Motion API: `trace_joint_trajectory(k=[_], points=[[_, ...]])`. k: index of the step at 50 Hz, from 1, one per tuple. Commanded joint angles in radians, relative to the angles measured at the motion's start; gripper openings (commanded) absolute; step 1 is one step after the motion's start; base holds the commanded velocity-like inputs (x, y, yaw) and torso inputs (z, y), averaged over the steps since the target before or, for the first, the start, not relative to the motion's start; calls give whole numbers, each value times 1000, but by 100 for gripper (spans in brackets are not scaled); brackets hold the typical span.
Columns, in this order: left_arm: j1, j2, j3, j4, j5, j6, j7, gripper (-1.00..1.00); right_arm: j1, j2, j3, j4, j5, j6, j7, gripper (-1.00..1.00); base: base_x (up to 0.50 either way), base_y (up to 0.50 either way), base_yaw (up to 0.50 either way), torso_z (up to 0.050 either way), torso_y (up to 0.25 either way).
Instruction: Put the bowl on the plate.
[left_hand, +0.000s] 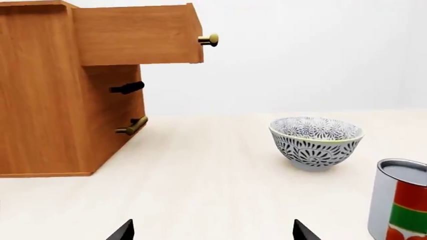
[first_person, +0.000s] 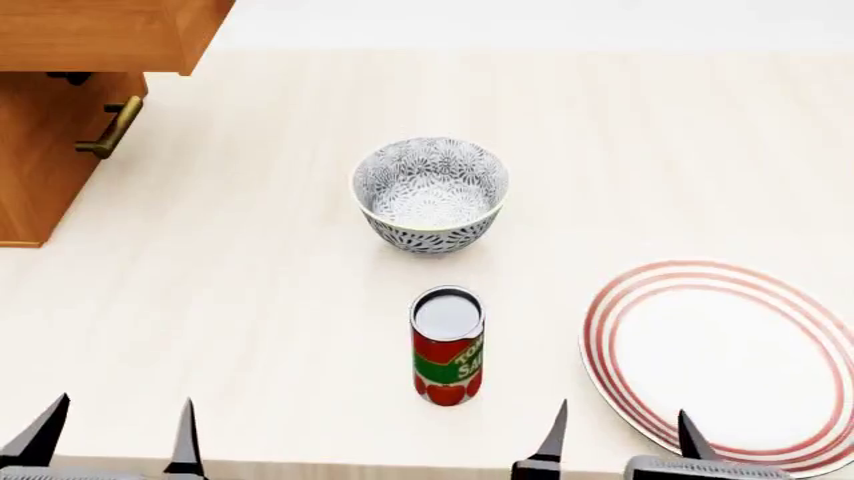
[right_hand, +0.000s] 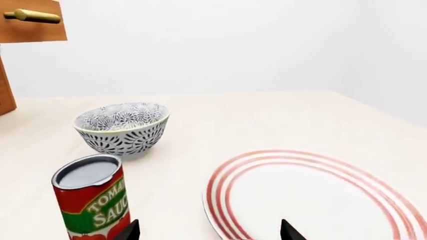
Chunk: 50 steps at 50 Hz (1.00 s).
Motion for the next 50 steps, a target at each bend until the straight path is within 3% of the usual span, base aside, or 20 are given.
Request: trace_joint_trajectory(k=[1,50], points=[[-20,-16,5,20,-19,-17,-15,100,18,21,33,-41,40,53,20,100,0,0,0,0,0],[-27,-58,35,-10,-52,19,-50,100,19,86,34,-128,93,85,35,100,112,0,0,0,0]])
